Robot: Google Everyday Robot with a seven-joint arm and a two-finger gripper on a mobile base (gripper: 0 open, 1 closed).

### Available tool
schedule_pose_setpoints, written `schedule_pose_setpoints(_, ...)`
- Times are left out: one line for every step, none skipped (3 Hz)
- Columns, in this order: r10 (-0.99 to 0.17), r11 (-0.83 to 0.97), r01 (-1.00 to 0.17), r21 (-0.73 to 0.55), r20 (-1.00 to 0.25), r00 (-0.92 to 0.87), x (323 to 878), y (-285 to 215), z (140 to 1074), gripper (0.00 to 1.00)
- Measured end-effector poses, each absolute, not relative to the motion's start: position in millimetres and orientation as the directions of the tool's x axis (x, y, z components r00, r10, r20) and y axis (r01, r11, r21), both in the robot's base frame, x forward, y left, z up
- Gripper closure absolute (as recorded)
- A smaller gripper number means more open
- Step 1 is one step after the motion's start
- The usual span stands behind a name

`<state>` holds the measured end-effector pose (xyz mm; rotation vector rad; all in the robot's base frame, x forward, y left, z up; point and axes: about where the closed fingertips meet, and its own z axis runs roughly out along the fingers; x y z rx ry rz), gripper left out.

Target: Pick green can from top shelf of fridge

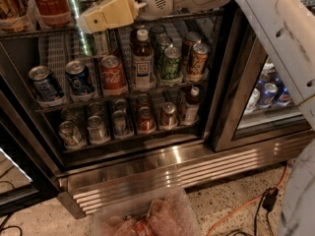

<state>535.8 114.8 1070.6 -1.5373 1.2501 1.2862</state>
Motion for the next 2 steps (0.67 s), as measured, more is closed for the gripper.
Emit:
schedule_pose_setpoints(-0.243,-0.211,-0.975,0.064,-0.97,-0.011,502.4,107.0,1071.9,1.0)
schedule_pose_setpoints(-0.243,-0.211,-0.975,0.064,-0.97,-0.011,502.4,107.0,1071.9,1.0)
